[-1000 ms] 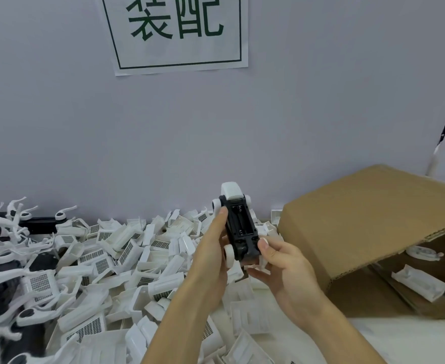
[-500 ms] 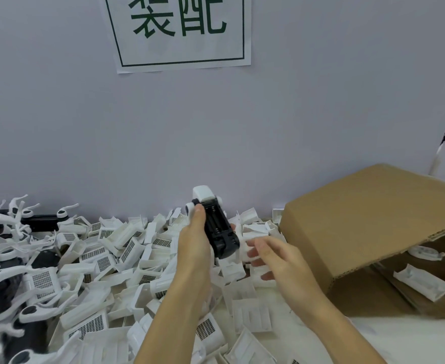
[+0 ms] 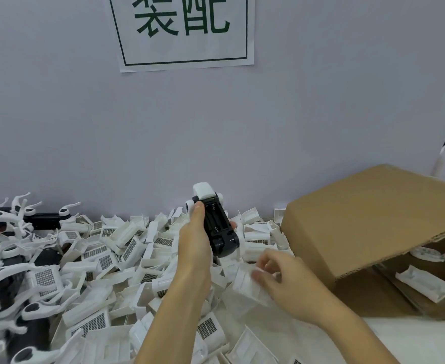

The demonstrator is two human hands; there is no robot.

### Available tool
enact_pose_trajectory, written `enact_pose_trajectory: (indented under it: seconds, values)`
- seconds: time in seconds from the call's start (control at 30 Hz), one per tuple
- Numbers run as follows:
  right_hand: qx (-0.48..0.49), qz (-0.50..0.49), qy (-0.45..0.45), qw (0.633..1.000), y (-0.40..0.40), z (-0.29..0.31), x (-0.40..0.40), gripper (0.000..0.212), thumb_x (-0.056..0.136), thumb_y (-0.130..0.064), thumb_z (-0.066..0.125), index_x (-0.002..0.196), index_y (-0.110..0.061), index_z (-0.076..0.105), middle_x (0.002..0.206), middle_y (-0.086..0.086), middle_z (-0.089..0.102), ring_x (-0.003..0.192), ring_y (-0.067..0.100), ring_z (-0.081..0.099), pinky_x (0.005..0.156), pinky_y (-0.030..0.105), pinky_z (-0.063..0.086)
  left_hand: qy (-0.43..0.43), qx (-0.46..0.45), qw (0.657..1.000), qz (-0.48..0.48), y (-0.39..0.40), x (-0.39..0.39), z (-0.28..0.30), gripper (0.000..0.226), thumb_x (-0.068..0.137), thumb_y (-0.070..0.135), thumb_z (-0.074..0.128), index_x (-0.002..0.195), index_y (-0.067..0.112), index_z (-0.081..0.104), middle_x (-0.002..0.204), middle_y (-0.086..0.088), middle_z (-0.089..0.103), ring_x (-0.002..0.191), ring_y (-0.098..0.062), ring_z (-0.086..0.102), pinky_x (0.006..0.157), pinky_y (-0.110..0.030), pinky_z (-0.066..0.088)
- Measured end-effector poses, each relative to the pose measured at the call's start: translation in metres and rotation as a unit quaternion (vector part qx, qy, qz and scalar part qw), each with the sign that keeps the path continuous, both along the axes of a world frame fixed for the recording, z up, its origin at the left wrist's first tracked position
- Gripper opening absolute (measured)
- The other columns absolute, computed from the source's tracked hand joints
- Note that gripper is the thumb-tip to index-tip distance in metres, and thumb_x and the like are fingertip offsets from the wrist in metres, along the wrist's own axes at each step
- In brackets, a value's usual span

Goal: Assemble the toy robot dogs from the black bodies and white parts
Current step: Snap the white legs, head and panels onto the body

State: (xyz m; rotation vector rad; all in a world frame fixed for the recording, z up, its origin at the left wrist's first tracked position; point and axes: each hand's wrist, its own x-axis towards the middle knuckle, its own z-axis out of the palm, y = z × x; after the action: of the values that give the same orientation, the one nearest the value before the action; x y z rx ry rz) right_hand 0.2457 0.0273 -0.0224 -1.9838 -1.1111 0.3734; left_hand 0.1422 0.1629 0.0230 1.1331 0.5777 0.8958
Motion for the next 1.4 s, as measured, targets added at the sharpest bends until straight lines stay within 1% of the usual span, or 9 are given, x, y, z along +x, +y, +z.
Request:
enact_pose_trajectory:
  seconds: [0.23, 0.47, 0.53, 0.8, 0.97, 1.1, 1.2, 1.27, 1.4]
  values:
    - [0.228, -0.094, 0.137, 0.959, -0.003, 0.015, 0.008, 0.027, 0.097, -0.009, 0.061, 0.082, -0.030, 0.067, 0.086, -0.001, 0.067, 0.044, 0.019, 0.061, 0.044, 0.024, 0.042, 0.080, 0.119, 0.989, -0.037, -0.006, 0.002, -0.001, 0.036, 0.106, 0.042, 0.044, 0.099, 0.024, 0.074, 0.085, -0.010, 0.077, 0.062, -0.012, 0.070, 0.046, -0.021, 0.050]
    - [0.315, -0.028, 0.361, 0.877, -0.005, 0.026, 0.016, 0.012, 0.090, -0.020, 0.071, 0.093, -0.011, 0.080, 0.073, 0.014, 0.064, 0.052, 0.015, 0.057, 0.046, 0.020, 0.045, 0.173, 0.215, 0.955, -0.106, -0.018, 0.009, -0.008, 0.033, 0.104, 0.044, 0.047, 0.092, 0.029, 0.074, 0.080, 0.000, 0.073, 0.071, -0.011, 0.069, 0.063, -0.023, 0.056]
    - [0.322, 0.003, 0.380, 0.867, -0.007, 0.027, 0.016, 0.037, 0.073, -0.036, 0.078, 0.095, -0.007, 0.079, 0.077, 0.013, 0.064, 0.055, 0.014, 0.056, 0.050, 0.020, 0.048, 0.200, 0.229, 0.946, -0.113, -0.022, 0.013, -0.009, 0.037, 0.104, 0.047, 0.046, 0.095, 0.025, 0.074, 0.089, -0.005, 0.076, 0.082, -0.020, 0.073, 0.076, -0.032, 0.057]
    - [0.272, 0.087, 0.189, 0.939, -0.009, 0.032, 0.005, 0.026, 0.081, -0.026, 0.084, 0.106, -0.026, 0.077, 0.101, 0.001, 0.077, 0.083, 0.019, 0.073, 0.076, 0.025, 0.058, 0.242, 0.205, 0.942, -0.107, -0.022, 0.019, -0.018, 0.038, 0.101, 0.056, 0.042, 0.109, 0.036, 0.073, 0.102, -0.004, 0.076, 0.104, -0.025, 0.069, 0.100, -0.052, 0.051]
    - [0.260, -0.045, 0.010, 0.965, -0.001, 0.027, -0.003, 0.024, 0.082, -0.015, 0.082, 0.098, -0.031, 0.074, 0.087, -0.008, 0.075, 0.066, 0.014, 0.069, 0.061, 0.023, 0.055, 0.214, 0.137, 0.958, -0.130, -0.017, 0.021, -0.025, 0.041, 0.106, 0.052, 0.035, 0.103, 0.045, 0.075, 0.099, 0.012, 0.078, 0.102, -0.011, 0.072, 0.100, -0.044, 0.054]
    - [0.262, -0.104, 0.022, 0.959, -0.006, 0.027, 0.004, 0.005, 0.089, -0.030, 0.075, 0.092, -0.035, 0.075, 0.081, -0.013, 0.076, 0.072, 0.007, 0.069, 0.063, 0.020, 0.054, 0.181, 0.065, 0.973, -0.129, -0.013, 0.022, -0.025, 0.038, 0.107, 0.037, 0.040, 0.096, 0.024, 0.074, 0.070, 0.006, 0.077, 0.062, -0.008, 0.074, 0.049, -0.017, 0.053]
    - [0.190, -0.036, 0.033, 0.981, -0.015, 0.032, 0.011, 0.010, 0.094, -0.030, 0.069, 0.097, -0.036, 0.076, 0.086, -0.016, 0.076, 0.077, 0.001, 0.069, 0.063, 0.012, 0.049, 0.168, 0.070, 0.976, -0.119, -0.011, 0.022, -0.024, 0.034, 0.108, 0.032, 0.039, 0.099, 0.019, 0.069, 0.066, 0.005, 0.076, 0.053, -0.008, 0.071, 0.037, -0.014, 0.044]
    - [0.156, 0.000, 0.032, 0.987, -0.016, 0.034, 0.012, 0.010, 0.094, -0.030, 0.068, 0.097, -0.031, 0.077, 0.086, -0.014, 0.076, 0.073, 0.000, 0.066, 0.064, 0.013, 0.049, 0.162, 0.066, 0.979, -0.106, -0.012, 0.021, -0.023, 0.032, 0.108, 0.034, 0.039, 0.107, 0.021, 0.069, 0.080, 0.000, 0.079, 0.066, -0.013, 0.075, 0.045, -0.017, 0.049]
    - [0.148, -0.007, 0.007, 0.989, -0.011, 0.032, 0.011, 0.014, 0.092, -0.030, 0.070, 0.091, -0.017, 0.076, 0.063, -0.008, 0.061, 0.049, 0.002, 0.044, 0.051, 0.015, 0.036, 0.186, 0.104, 0.970, -0.115, -0.019, 0.017, -0.022, 0.027, 0.105, 0.039, 0.041, 0.102, 0.031, 0.067, 0.108, -0.015, 0.068, 0.113, -0.026, 0.065, 0.099, -0.042, 0.053]
